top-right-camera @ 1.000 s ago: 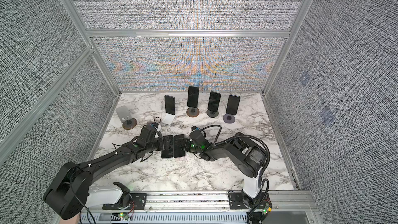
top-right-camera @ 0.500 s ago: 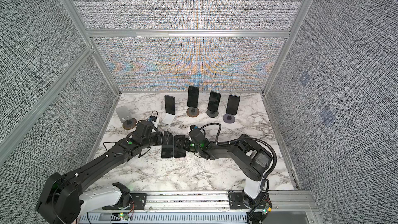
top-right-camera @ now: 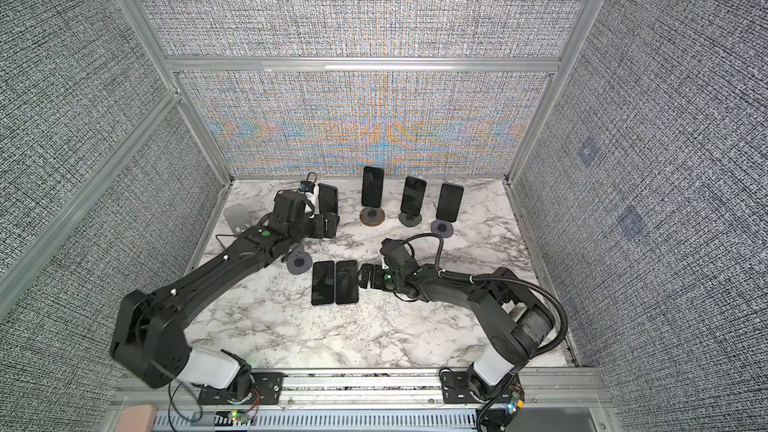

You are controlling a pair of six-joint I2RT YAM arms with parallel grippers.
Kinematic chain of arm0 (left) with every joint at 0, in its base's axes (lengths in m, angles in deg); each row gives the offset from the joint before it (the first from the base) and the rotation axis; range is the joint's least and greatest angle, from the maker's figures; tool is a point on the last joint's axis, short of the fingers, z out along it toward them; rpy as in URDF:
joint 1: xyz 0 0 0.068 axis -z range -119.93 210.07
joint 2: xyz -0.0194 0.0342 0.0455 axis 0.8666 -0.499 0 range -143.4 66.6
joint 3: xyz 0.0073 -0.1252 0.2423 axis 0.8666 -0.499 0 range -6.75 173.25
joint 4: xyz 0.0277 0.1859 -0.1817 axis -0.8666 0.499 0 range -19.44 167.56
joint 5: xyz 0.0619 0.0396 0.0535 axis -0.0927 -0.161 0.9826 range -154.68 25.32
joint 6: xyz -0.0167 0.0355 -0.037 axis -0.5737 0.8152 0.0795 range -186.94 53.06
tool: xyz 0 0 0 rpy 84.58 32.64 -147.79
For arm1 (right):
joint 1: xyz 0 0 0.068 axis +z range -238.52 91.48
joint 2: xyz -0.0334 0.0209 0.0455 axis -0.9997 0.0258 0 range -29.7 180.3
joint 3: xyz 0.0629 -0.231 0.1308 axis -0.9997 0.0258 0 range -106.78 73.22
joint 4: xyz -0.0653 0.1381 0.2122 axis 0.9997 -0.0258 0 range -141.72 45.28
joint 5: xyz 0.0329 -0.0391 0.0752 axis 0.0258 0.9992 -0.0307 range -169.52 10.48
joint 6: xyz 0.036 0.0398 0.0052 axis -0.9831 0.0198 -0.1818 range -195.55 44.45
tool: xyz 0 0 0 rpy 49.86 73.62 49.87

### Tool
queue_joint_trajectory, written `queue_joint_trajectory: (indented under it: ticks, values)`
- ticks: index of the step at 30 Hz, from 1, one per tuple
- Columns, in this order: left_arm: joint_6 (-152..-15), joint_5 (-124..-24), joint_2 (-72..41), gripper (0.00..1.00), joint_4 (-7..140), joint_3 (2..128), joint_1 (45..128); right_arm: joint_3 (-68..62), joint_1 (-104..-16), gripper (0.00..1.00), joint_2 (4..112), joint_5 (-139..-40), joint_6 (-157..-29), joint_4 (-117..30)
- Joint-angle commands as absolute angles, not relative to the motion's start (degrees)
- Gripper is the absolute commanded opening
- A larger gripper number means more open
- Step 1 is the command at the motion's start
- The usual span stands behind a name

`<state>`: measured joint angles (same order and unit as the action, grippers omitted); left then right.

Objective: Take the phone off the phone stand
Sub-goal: 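Grasp the blue-edged phone on the white stand with the left gripper and lift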

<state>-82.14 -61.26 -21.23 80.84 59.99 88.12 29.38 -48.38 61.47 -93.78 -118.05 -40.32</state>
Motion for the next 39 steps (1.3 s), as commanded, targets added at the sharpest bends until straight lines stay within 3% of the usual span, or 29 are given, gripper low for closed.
queue_joint_trajectory:
  ticks: [1, 11, 34, 39]
  values:
    - [-77.6, -63.1, -25.7, 0.99, 75.7, 63.5, 85.3, 30.5, -49.2, 0.99, 59.7, -95.6, -114.3, -43.7]
    - [-67.0, -71.2, -35.2, 0.98, 63.3, 65.4, 82.3, 31.9, -51.7, 0.99, 58.2, -96.3, -112.8, -44.5]
    - [-68.1, -75.0, -44.0, 0.98, 57.1, 67.6, 78.2, 33.9, -53.8, 0.99, 59.2, -101.7, -115.7, -38.2]
    - [-67.8, -75.3, -44.9, 0.9, 57.5, 68.2, 78.2, 33.7, -53.8, 0.99, 59.2, -101.3, -115.5, -38.6]
